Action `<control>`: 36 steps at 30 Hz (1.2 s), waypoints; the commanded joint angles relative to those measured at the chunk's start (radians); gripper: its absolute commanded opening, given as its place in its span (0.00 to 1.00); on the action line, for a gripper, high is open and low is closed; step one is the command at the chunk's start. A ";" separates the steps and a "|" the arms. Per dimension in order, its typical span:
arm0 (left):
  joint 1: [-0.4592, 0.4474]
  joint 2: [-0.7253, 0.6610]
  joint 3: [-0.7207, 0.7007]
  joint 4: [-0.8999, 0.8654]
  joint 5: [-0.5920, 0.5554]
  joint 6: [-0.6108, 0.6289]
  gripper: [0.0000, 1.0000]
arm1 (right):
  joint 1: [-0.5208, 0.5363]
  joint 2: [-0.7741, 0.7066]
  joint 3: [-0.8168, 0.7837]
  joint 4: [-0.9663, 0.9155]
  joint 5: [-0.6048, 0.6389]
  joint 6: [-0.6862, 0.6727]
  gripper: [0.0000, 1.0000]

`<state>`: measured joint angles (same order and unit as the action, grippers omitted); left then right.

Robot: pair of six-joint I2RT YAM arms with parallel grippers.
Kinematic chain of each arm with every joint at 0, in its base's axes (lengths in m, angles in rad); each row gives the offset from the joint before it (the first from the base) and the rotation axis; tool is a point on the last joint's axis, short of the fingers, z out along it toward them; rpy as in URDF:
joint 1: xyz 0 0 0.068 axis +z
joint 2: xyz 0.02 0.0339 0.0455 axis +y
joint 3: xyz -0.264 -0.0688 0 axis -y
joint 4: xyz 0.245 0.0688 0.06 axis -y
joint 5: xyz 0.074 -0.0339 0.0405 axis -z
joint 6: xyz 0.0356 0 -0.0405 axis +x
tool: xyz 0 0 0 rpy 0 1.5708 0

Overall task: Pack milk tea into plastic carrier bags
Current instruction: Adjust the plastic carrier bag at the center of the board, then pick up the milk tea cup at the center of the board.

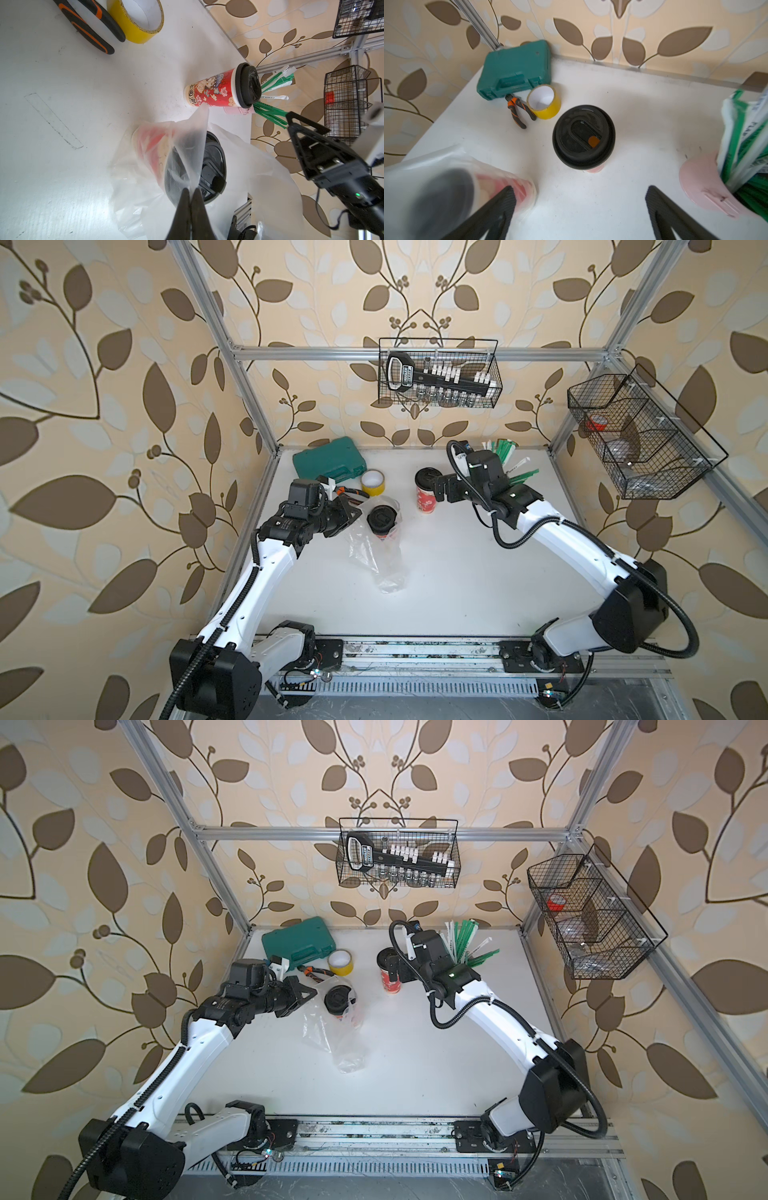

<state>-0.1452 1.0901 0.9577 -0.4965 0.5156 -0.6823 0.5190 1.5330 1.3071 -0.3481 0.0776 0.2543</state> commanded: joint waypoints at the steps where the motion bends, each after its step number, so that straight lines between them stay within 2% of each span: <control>1: -0.009 0.001 0.041 -0.008 0.000 0.006 0.00 | -0.004 0.044 0.040 0.050 -0.025 0.001 1.00; 5: -0.010 -0.001 0.039 -0.011 -0.004 0.007 0.00 | -0.005 0.103 0.060 0.082 -0.008 -0.005 1.00; 11: -0.010 0.002 0.032 -0.011 -0.005 0.010 0.00 | -0.014 0.170 0.094 0.117 -0.064 0.019 0.99; 25: -0.011 0.008 0.023 -0.001 -0.001 0.009 0.00 | -0.005 0.275 0.162 0.106 -0.029 0.008 1.00; 29: -0.010 0.011 0.021 0.001 -0.002 0.008 0.00 | 0.007 0.291 0.168 0.101 0.025 -0.001 1.00; 36: -0.010 0.016 0.027 0.003 0.001 0.006 0.00 | 0.006 0.338 0.197 0.095 0.015 -0.006 1.00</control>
<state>-0.1455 1.1065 0.9577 -0.5045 0.5159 -0.6823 0.5217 1.8427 1.4712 -0.2420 0.0784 0.2607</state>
